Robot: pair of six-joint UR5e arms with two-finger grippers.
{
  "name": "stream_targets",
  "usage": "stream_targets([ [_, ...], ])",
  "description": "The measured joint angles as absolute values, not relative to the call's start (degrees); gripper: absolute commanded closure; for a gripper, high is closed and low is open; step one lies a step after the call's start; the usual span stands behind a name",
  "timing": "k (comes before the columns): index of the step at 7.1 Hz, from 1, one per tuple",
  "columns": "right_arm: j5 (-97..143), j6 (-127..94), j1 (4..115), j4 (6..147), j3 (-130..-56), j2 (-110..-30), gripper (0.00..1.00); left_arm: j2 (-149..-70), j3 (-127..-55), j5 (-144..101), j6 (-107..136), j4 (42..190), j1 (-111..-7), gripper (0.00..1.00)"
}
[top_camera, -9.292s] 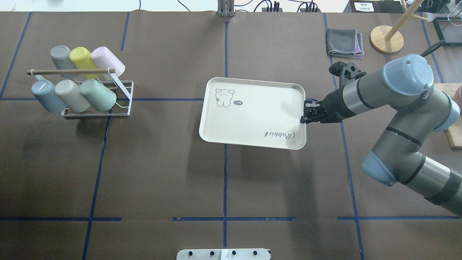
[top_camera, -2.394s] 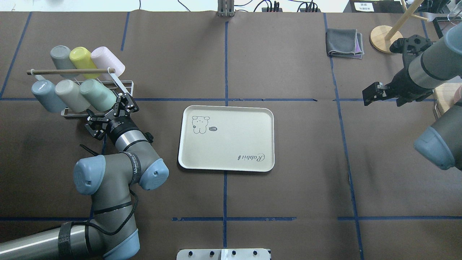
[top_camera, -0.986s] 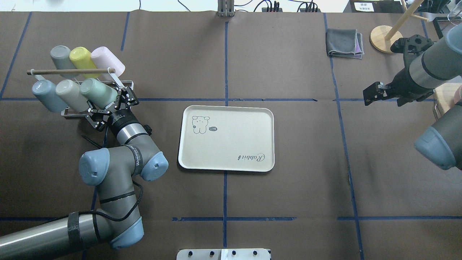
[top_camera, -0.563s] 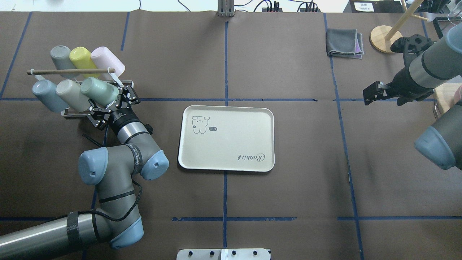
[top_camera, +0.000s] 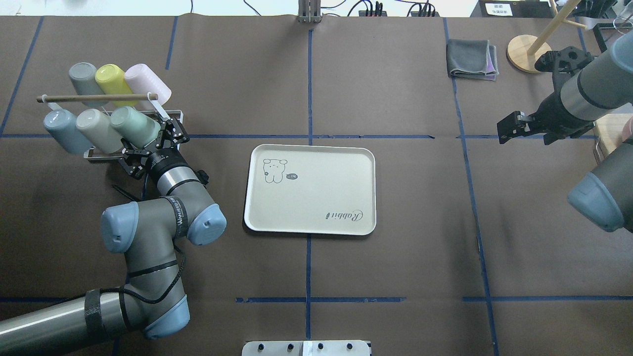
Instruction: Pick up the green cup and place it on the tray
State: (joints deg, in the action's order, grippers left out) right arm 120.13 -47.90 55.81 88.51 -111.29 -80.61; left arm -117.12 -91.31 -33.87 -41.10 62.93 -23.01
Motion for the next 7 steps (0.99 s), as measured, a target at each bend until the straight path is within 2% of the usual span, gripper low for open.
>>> stream_targets([
  [7, 120.1, -48.1, 55.8, 88.5, -111.4, -80.5, 0.00, -114.7, -93.4, -34.0, -43.6, 63.4, -23.9, 0.01],
])
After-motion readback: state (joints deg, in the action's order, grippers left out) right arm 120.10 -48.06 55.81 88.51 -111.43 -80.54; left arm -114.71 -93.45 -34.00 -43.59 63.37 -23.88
